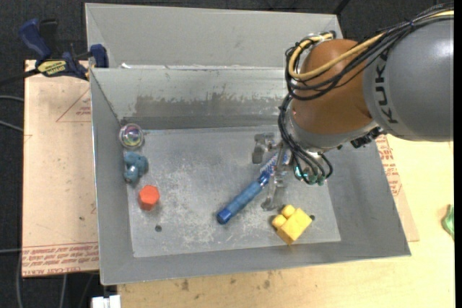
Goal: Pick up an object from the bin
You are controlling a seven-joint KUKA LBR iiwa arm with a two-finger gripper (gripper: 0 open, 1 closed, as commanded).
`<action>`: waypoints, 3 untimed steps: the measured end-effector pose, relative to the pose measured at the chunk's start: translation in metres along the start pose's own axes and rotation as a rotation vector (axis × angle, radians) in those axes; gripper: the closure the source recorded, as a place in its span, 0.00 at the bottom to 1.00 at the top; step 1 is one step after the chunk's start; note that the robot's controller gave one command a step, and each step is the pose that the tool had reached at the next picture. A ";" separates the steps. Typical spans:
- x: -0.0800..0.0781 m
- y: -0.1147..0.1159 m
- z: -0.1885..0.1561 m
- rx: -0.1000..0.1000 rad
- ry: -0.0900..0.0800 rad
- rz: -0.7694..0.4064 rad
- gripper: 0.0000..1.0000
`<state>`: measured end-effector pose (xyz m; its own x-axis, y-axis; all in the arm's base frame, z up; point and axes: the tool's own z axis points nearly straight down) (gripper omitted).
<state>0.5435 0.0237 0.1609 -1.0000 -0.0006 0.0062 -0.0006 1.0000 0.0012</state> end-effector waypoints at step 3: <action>0.022 -0.017 -0.030 0.000 -0.014 0.108 1.00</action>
Offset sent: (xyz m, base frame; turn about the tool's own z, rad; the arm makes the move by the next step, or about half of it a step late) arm -0.0095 -0.0027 -0.0909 0.0772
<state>0.5216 0.0066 0.1907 -0.9942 0.1072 -0.0080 0.1072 0.9942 0.0016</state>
